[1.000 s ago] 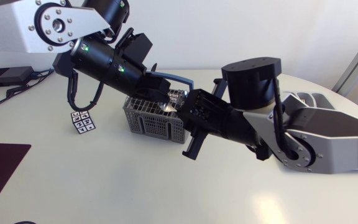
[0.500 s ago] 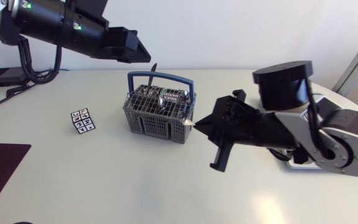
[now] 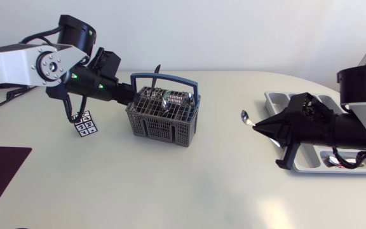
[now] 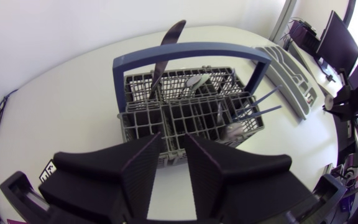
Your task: Transfer all utensils from the basket to the drawer tray.
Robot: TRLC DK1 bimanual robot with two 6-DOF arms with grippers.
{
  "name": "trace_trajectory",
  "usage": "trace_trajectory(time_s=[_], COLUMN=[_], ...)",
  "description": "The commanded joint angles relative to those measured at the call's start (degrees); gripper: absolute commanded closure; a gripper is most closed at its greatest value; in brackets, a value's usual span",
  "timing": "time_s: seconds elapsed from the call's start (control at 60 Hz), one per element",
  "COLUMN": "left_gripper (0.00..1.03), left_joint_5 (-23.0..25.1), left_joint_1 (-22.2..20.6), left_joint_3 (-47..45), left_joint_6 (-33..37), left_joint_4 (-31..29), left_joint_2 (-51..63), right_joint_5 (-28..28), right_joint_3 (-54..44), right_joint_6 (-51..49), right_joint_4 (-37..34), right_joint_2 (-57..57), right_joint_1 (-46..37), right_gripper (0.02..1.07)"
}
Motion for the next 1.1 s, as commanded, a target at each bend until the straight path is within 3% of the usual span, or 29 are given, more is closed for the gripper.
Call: trace_trajectory(time_s=[0.0, 0.133, 0.4, 0.6, 0.783, 1.083], left_gripper=[0.84, 0.84, 0.84, 0.79, 0.61, 0.60], left_joint_5=[-1.8, -3.9, -5.3, -5.2, -5.3, -5.4], left_joint_1=[-0.8, -1.3, -1.7, -1.5, -2.0, -2.6], left_joint_3=[-1.3, -1.7, -0.3, -3.1, -8.2, -10.9], left_joint_6=[1.1, 1.0, 0.7, 0.8, 0.6, 0.9], left_joint_4=[2.3, 7.2, 5.3, 6.0, 11.5, 12.6], left_joint_2=[3.3, 7.7, 11.9, 2.4, -5.8, -8.5], right_joint_5=[-2.6, -6.6, -12.5, -13.6, -11.1, -1.4], right_joint_3=[-1.2, -0.6, 4.2, 11.4, 20.4, 35.0], right_joint_6=[-4.4, -9.2, -20.1, -35.9, -51.5, -67.4], right_joint_4=[-2.0, -5.7, -14.3, -24.0, -34.5, -41.4], right_joint_2=[-0.2, 0.3, 6.0, 17.0, 28.7, 44.4], right_joint_1=[-4.9, -11.9, -23.6, -31.8, -38.3, -46.4], right_gripper=[0.97, 0.97, 0.97, 0.97, 0.97, 0.97])
